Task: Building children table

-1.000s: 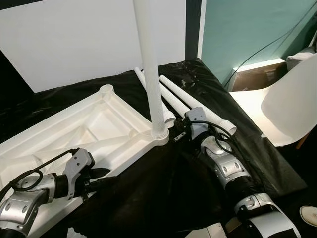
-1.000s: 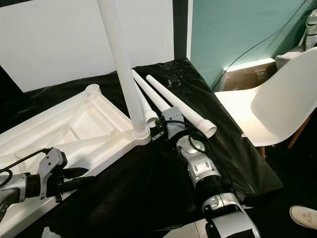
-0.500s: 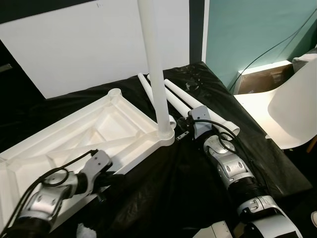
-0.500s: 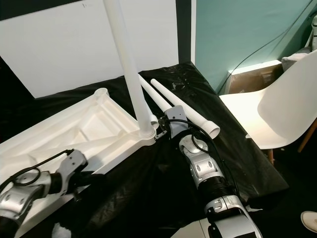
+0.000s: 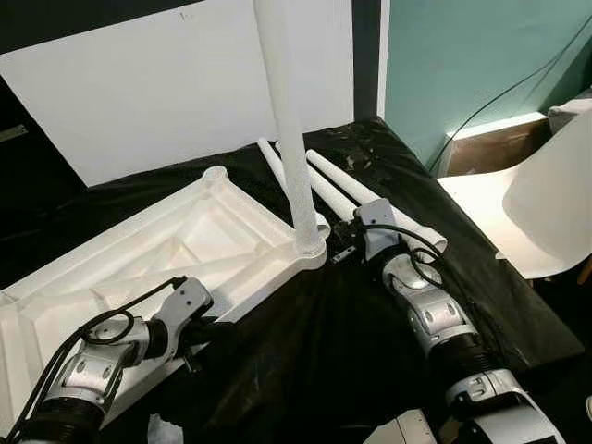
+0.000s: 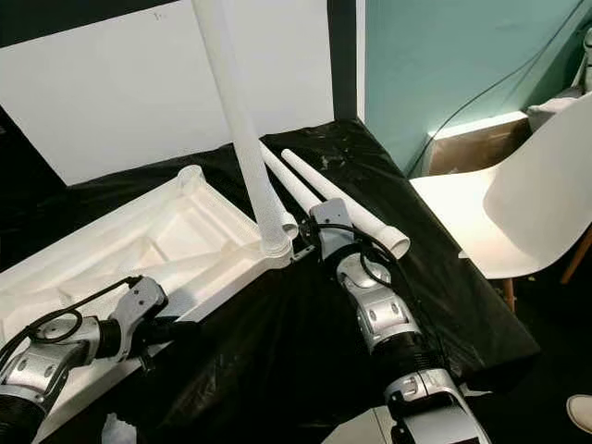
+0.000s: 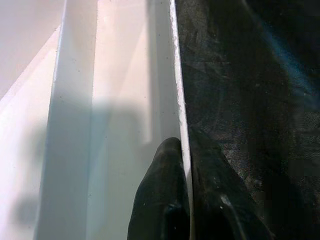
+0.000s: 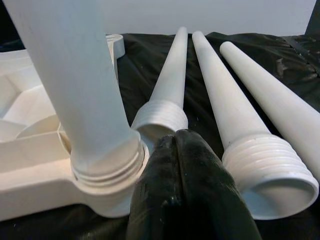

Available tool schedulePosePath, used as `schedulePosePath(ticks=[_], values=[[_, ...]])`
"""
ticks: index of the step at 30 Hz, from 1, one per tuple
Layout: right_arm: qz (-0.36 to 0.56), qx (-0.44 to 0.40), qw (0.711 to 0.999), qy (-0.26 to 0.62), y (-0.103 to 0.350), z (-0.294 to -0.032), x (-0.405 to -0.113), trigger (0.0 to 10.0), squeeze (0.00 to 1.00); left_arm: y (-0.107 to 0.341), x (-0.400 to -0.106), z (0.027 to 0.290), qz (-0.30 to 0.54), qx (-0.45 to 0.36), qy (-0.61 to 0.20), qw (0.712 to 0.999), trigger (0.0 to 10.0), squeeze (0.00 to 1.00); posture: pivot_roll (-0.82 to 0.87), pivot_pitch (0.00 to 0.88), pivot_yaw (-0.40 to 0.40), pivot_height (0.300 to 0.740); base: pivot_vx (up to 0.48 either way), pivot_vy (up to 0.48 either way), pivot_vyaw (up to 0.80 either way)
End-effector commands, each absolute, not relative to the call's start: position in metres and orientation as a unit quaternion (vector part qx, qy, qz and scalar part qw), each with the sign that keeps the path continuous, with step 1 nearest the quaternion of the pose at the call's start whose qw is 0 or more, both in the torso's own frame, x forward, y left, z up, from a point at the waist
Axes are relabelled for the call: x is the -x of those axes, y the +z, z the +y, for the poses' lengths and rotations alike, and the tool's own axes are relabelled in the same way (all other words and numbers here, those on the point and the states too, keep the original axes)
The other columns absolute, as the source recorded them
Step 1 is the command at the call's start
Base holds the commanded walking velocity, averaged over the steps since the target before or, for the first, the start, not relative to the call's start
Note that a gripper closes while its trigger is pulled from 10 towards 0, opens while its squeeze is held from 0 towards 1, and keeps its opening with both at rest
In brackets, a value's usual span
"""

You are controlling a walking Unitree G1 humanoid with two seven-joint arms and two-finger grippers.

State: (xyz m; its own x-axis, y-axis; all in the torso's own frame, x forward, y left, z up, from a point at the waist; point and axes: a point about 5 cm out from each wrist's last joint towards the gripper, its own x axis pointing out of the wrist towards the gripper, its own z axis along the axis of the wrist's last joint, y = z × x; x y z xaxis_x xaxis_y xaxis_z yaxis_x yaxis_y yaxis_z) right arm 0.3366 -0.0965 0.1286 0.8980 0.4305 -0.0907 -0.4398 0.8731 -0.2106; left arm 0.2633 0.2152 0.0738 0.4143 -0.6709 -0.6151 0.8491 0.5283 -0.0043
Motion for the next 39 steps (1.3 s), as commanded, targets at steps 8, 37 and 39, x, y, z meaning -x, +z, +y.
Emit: schedulePosePath(ticks=[8,37,39], values=[[0.029,0.107,0.967,0.23,0.125,-0.093,-0.334,10.0,0.0,0.043,-0.244,0.252,0.385,-0.201,-0.346,0.832,0.0,0.0,-0.08,0.0,0.107,0.74,0.0,0.0,0.0],[0.038,0.108,0.965,0.238,0.122,-0.092,-0.331,10.0,0.0,0.046,-0.18,0.299,0.441,-0.143,-0.339,0.819,0.0,0.0,-0.05,0.0,0.098,0.74,0.0,0.0,0.0],[0.038,0.108,0.965,0.237,0.122,-0.093,-0.331,10.0,0.0,0.048,-0.18,0.302,0.434,-0.14,-0.332,0.826,0.0,0.0,-0.05,0.0,0.099,0.74,0.0,0.0,0.0]])
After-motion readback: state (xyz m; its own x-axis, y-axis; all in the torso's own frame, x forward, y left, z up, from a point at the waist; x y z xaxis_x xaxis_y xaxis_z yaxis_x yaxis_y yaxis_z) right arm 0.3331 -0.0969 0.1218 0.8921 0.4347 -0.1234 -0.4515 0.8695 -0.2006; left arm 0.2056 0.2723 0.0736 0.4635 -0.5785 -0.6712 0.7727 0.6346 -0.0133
